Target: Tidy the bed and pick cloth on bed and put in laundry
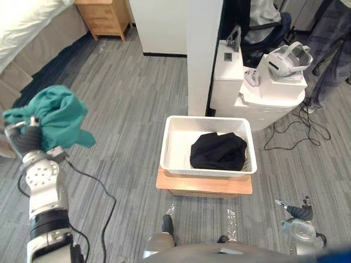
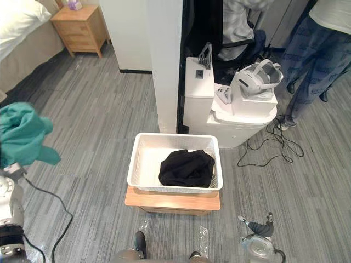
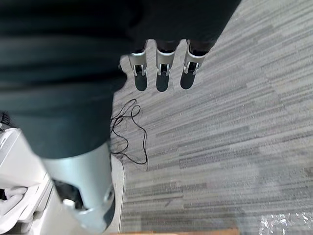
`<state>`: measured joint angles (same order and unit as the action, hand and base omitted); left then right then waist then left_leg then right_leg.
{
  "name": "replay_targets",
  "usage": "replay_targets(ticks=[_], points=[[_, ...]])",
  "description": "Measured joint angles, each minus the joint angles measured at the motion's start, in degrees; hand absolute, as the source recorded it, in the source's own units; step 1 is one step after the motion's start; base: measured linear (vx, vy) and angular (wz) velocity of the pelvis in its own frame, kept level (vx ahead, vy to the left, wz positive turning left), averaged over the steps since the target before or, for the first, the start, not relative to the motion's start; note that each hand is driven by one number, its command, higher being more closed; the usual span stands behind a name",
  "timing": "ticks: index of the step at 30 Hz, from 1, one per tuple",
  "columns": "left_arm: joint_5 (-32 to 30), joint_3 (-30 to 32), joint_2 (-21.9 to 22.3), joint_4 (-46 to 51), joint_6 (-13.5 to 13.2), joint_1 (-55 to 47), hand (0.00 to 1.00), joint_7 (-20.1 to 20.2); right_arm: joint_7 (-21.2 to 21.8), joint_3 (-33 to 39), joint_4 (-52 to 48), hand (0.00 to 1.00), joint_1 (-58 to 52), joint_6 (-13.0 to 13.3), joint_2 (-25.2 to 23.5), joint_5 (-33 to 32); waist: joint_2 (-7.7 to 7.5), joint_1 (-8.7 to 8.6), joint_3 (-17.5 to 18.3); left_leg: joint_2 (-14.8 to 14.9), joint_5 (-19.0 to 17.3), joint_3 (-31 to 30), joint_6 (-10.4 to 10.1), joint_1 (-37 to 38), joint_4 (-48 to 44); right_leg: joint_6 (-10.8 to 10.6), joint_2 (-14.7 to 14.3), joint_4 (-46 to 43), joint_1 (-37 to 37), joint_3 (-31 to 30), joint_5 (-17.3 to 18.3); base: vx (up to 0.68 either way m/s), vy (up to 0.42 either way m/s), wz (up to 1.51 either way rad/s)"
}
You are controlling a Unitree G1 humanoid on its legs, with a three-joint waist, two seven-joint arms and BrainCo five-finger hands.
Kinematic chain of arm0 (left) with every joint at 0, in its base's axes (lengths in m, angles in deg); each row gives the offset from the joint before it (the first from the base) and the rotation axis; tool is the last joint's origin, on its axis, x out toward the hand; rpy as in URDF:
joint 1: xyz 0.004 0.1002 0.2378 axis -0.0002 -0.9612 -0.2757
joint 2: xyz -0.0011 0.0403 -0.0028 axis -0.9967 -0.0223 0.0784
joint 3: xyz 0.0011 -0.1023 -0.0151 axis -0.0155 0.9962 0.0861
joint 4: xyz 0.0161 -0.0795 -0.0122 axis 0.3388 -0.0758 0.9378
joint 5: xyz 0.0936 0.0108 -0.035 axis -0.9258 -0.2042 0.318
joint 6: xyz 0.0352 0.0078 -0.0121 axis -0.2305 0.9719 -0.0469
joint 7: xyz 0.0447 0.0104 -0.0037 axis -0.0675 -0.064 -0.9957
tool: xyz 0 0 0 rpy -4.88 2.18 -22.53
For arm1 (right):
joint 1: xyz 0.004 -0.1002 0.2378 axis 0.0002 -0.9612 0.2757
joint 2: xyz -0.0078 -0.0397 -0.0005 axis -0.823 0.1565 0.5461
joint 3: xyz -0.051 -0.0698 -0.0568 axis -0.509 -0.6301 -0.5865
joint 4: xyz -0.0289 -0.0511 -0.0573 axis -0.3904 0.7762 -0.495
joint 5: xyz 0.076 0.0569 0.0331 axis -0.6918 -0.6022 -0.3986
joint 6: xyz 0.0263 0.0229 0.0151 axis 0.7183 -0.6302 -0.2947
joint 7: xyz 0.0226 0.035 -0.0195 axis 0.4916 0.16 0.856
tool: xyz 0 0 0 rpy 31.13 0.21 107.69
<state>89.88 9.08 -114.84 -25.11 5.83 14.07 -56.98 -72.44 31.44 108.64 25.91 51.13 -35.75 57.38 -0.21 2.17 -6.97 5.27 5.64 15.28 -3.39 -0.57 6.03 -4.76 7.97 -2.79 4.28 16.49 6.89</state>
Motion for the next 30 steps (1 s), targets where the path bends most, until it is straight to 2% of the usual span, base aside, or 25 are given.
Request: replay_targets(ticks=[3,7,13,23,28,30], points=[[-1.66,-2.59,0.51,2.61,0.0,0.52,1.0,0.17,0.65,-0.17,0.12,0.0,-0.26,0.28,-0.45,0.03,0.15,-1.27,0.61,0.39,0.0,0.36,-0.07,-0.13,0.01,-0.03,-0.34,-0.18,-0.61,-1.14,-0.03,-0.08,0.001,-0.14],[-3.08,-5.25,3.36,6.39,-0.01,0.52,1.0,0.7,1.31,-0.72,1.18,0.0,-1.76,0.29,-1.11,1.73,-0.12,-1.61,1.68,0.97,0.34,2.0,-0.34,-0.15,-0.01,0.04,-0.88,-0.32,-1.71,-3.18,-0.87,-0.07,0.013,-0.24],[-6.06,-11.28,5.99,11.54,0.04,0.36,1.0,2.55,2.21,-2.78,1.18,0.0,-4.39,0.26,-1.45,2.25,0.09,-3.66,2.16,1.72,0.76,3.97,-0.25,0.67,-0.01,0.25,-1.49,-0.31,-2.12,-5.24,-2.0,-0.05,0.011,-0.18],[-12.12,-18.9,7.65,12.99,0.16,1.2,1.0,5.44,3.3,-4.31,1.18,0.0,-5.77,0.05,-1.53,3.46,1.25,-7.43,2.59,2.41,1.09,6.51,-0.27,1.5,0.0,0.11,-1.87,0.24,-2.96,-8.11,-3.62,-0.03,0.014,-0.15],[-13.41,-22.44,9.14,12.76,1.25,3.24,1.0,6.05,3.33,-4.36,1.17,0.0,-6.17,-0.39,-1.52,3.91,2.39,-7.69,2.02,2.34,1.18,8.01,-0.14,1.31,-0.01,-0.04,-1.83,0.86,-3.79,-9.76,-4.78,0.0,0.025,-0.17],[-14.85,-23.67,9.2,12.52,1.35,4.75,1.0,6.07,3.34,-4.37,1.17,0.0,-6.23,-0.54,-1.51,3.91,2.86,-8.82,1.58,2.16,1.23,8.33,-0.06,1.38,-0.01,-0.2,-1.76,0.84,-3.94,-10.05,-4.94,0.0,0.027,-0.07]])
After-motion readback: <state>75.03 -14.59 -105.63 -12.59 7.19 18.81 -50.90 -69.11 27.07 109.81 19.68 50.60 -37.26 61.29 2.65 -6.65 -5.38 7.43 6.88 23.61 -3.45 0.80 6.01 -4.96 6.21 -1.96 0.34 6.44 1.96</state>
